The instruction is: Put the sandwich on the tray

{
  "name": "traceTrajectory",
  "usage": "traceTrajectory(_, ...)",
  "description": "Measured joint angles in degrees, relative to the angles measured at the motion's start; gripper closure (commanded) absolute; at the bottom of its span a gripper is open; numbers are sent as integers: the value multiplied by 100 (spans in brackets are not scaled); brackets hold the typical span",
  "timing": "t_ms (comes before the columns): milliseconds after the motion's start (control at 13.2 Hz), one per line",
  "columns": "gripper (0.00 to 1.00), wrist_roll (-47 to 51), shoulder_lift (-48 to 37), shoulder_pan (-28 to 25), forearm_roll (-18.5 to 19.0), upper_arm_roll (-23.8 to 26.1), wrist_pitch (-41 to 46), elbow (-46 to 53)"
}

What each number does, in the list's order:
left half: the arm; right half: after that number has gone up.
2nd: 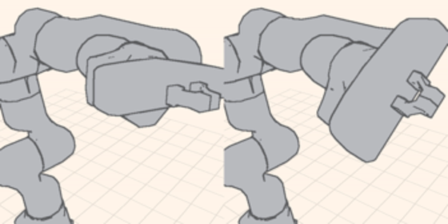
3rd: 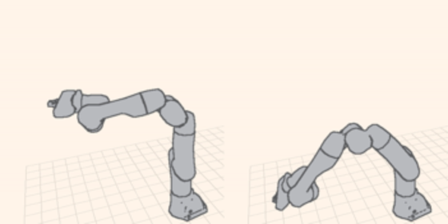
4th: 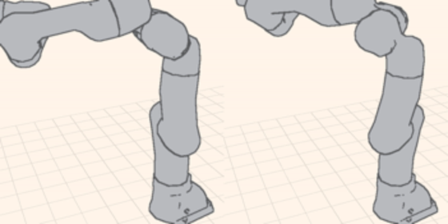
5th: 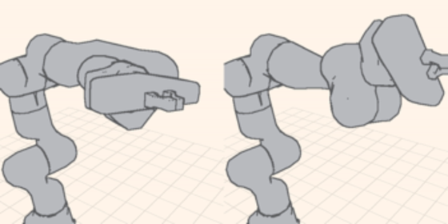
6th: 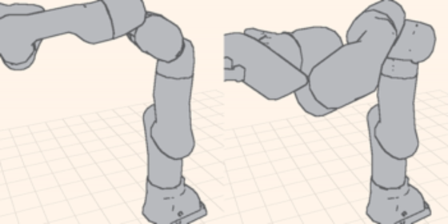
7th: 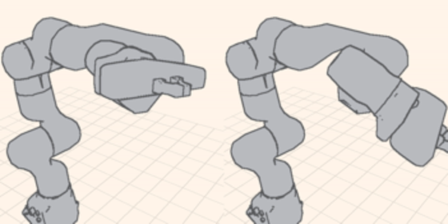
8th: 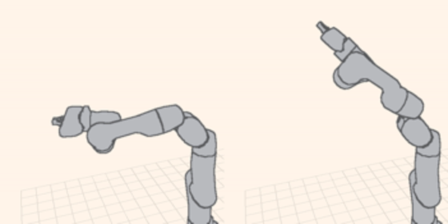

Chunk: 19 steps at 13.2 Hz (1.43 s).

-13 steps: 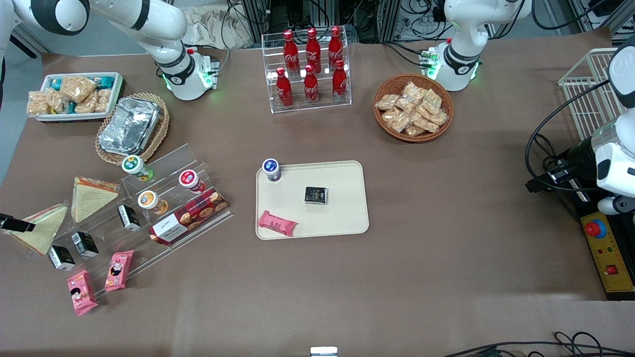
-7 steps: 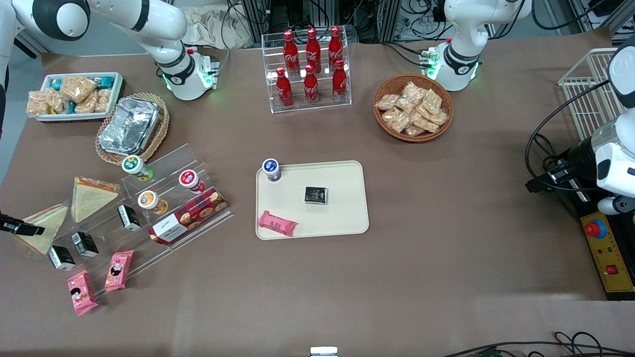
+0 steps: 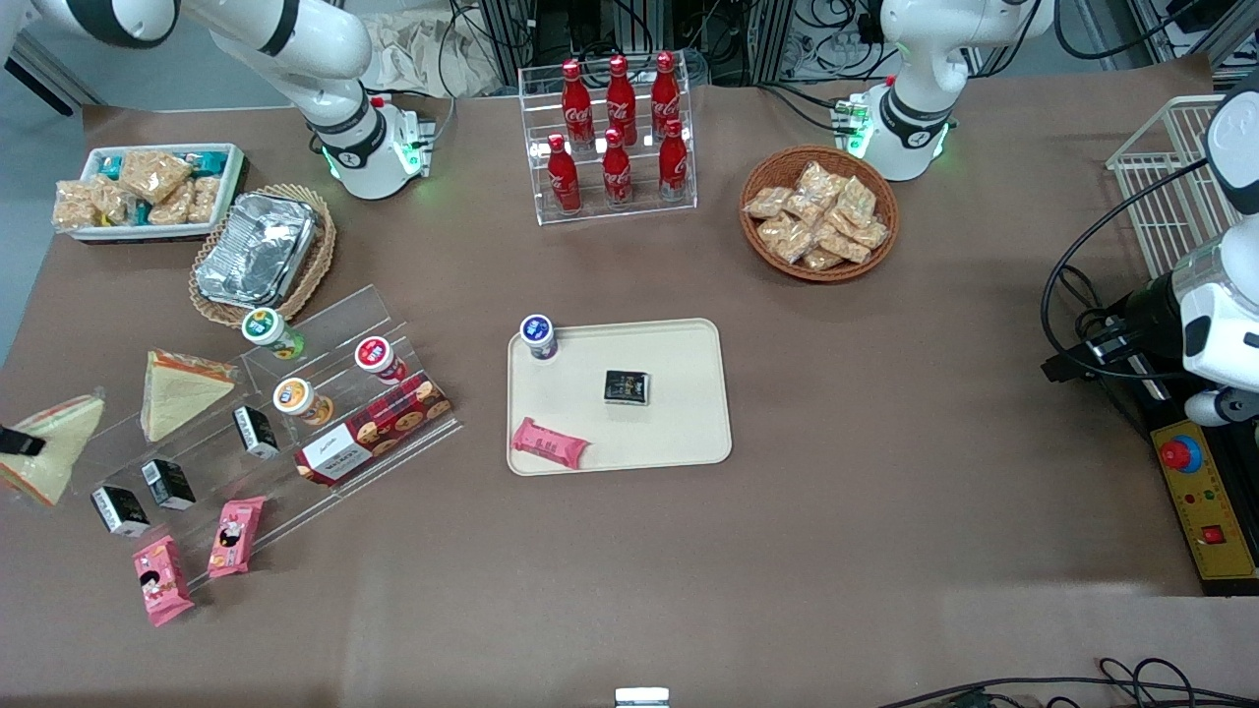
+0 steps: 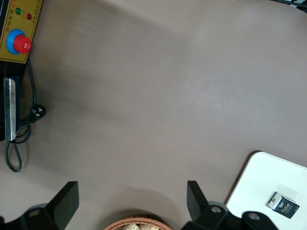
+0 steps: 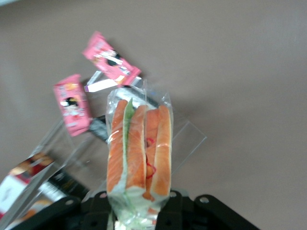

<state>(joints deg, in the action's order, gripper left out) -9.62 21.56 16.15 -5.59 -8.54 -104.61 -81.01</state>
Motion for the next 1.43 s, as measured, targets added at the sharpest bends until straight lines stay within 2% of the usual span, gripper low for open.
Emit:
traceTrajectory(226, 83, -166, -520, -374, 1, 151, 454, 1)
traceTrajectory(528, 84, -173, -794, -1184, -1, 290, 868, 18)
traceTrajectory(981, 83, -186, -1002, -2993, -68, 849, 920, 16)
traceTrajectory(1208, 83, -183, -735, -4103, -70, 958, 295, -68)
traceTrajectory(1434, 83, -320, -165, -4845, 4, 954, -610, -154)
